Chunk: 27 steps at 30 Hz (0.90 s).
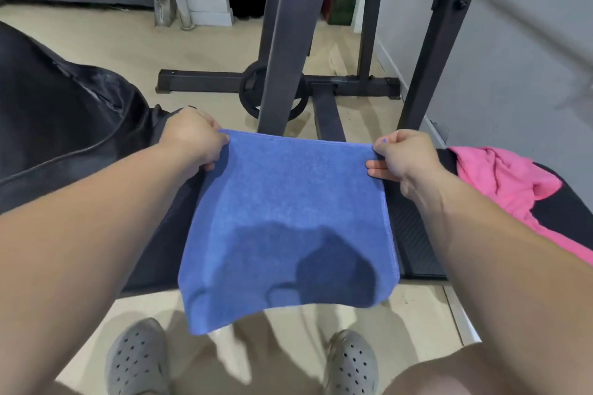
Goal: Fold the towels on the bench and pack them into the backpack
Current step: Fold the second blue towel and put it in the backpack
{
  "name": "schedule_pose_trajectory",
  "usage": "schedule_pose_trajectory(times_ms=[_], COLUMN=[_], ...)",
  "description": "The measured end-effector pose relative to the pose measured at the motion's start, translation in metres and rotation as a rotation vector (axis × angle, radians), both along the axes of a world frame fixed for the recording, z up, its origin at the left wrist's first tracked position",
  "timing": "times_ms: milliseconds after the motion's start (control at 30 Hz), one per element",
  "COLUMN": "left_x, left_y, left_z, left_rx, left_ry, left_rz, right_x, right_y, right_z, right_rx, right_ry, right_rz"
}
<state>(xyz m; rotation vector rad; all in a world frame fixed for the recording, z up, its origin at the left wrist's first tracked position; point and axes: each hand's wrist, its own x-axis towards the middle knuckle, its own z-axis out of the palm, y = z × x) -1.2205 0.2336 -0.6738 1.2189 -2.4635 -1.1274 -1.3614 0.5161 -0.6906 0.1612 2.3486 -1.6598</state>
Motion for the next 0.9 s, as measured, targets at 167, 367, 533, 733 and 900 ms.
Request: schedule_pose_trajectory(times_ms=[167, 367, 533, 733, 900], left_x=[-0.034, -0.043, -0.014, 0.051, 0.109], left_y=[-0.008, -0.013, -0.002, 0.013, 0.026], left_z=[0.001, 0.011, 0.021, 0.035, 0.025], left_rx=[0.222, 0.230, 0.316, 0.231, 0.115], left_ry=[0.206, 0.410, 0.467, 0.509, 0.419], left_rz=[0.129, 0.132, 0.121, 0.133, 0.031], right_x=[-0.029, -0.036, -0.012, 0.044, 0.090], right_y=[-0.022, -0.040, -0.027, 0.005, 0.035], right_z=[0.002, 0.020, 0.029, 0.037, 0.038], right_rx=[-0.013, -0.119, -0.190, -0.240, -0.156], right_ry=[0.077, 0.170, 0.149, 0.122, 0.126], right_rz=[-0.021, -0.018, -0.007, 0.039, 0.100])
